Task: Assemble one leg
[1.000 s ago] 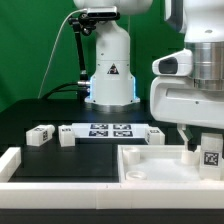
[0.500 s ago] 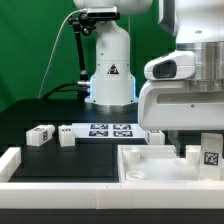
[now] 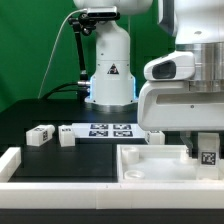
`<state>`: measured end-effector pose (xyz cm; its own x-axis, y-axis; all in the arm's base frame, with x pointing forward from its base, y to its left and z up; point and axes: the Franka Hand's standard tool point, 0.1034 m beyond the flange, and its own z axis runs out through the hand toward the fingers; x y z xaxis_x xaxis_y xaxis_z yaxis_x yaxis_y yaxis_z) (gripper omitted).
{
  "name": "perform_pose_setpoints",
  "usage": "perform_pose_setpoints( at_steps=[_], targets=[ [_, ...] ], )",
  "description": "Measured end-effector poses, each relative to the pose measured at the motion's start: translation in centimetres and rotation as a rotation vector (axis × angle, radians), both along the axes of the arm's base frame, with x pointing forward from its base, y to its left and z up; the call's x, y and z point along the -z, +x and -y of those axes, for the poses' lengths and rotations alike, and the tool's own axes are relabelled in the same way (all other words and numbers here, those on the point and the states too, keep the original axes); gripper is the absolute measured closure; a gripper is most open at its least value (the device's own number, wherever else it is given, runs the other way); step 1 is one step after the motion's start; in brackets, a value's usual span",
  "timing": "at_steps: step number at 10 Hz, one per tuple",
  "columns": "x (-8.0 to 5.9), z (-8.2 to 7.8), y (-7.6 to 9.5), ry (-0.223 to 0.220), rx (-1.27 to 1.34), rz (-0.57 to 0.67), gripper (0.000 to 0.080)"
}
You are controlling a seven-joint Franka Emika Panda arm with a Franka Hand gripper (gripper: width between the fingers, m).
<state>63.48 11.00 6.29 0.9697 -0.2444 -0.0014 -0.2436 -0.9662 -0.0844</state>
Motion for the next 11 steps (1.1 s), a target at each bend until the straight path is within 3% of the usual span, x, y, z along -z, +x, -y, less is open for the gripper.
perform_pose_setpoints(
  at_steps=[8,11],
  targets=[
    [0.06,0.44,-0.04,0.026,0.586,-0.033,0.0511],
    [0.09,0.58,-0.63,0.050,0.964,-0.049,0.0511]
  ],
)
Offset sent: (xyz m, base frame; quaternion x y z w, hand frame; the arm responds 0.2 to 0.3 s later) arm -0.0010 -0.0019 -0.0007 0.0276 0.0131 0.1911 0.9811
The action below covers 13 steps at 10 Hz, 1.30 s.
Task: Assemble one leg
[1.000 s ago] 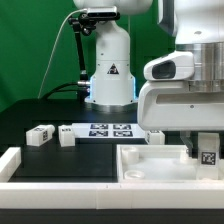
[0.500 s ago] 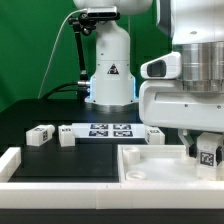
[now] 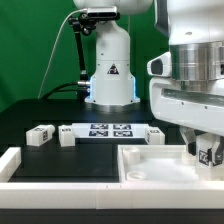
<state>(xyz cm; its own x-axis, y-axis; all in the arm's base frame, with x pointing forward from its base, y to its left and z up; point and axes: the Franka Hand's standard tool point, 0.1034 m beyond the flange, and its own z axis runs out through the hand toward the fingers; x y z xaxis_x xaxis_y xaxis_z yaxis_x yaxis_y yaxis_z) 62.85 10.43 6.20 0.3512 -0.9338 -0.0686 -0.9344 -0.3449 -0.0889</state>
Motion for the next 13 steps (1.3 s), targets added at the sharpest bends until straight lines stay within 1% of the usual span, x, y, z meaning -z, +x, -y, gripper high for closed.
perform_pose_setpoints(
  at_steps=[2,8,11,13],
  targets=[
    [0.03,-0.01,-0.31,0.018,0.233,-0.011,0.0511],
    [0.02,-0.26,-0.75,0.052,0.666,-0.060,0.0511],
    [-0.03,-0.30,-0.77,0.058,0.756,-0.070,0.0511],
    [0.03,-0.41,-0.82,0.058,0.757,-0.070,0.0509]
  ],
)
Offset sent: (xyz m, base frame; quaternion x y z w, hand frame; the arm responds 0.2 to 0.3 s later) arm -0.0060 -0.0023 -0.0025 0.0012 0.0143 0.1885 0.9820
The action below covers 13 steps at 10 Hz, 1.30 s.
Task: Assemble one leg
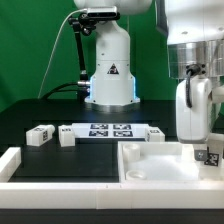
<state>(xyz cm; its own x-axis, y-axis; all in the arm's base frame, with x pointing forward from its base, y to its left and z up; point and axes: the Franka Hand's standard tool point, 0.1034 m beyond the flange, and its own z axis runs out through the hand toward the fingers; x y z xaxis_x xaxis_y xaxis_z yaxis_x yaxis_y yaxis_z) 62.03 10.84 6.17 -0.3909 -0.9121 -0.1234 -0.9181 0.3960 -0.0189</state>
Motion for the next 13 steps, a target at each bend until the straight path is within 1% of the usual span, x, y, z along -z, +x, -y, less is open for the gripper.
perform_pose_setpoints(
  at_steps=[1,2,3,4,13],
  targets=[
    [0.00,-0.02,0.00,-0.001,-0.012,0.001,0.0328],
    [0.01,-0.04,-0.01,-0.001,-0.013,0.001,0.0203],
    [0.01,-0.05,-0.01,-0.001,-0.016,0.001,0.0203],
    [0.01,-0.07,-0.02,-0.001,-0.018,0.002,0.0161],
    [0.03,-0.17,-0.04,-0.001,-0.026,0.002,0.0151]
  ],
)
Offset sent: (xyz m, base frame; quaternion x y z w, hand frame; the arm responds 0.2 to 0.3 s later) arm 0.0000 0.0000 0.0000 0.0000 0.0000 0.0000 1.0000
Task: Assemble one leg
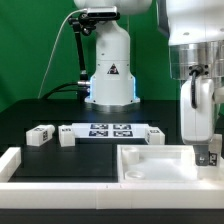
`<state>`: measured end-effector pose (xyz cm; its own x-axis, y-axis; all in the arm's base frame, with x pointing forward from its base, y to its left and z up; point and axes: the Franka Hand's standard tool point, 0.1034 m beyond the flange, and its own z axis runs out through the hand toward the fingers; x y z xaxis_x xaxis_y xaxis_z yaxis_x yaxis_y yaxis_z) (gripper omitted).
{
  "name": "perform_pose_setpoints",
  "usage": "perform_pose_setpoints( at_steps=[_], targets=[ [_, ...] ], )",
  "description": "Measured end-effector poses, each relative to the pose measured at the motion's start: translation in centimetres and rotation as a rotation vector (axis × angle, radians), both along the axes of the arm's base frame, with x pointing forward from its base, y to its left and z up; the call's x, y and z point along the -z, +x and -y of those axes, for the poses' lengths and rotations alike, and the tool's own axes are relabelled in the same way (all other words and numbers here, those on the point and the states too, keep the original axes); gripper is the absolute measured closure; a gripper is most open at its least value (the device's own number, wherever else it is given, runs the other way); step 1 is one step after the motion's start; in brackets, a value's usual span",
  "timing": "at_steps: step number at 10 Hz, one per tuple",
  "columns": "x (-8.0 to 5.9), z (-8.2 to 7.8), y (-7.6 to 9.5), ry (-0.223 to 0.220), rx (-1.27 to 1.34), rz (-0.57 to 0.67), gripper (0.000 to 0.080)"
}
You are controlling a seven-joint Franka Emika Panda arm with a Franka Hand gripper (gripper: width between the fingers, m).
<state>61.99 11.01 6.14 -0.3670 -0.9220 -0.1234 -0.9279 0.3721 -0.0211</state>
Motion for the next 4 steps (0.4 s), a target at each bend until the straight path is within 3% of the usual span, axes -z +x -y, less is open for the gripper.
perform_pose_setpoints(
  at_steps=[4],
  targets=[
    [0.00,-0.03,-0.01,0.000,-0.001,0.000,0.0151]
  ],
)
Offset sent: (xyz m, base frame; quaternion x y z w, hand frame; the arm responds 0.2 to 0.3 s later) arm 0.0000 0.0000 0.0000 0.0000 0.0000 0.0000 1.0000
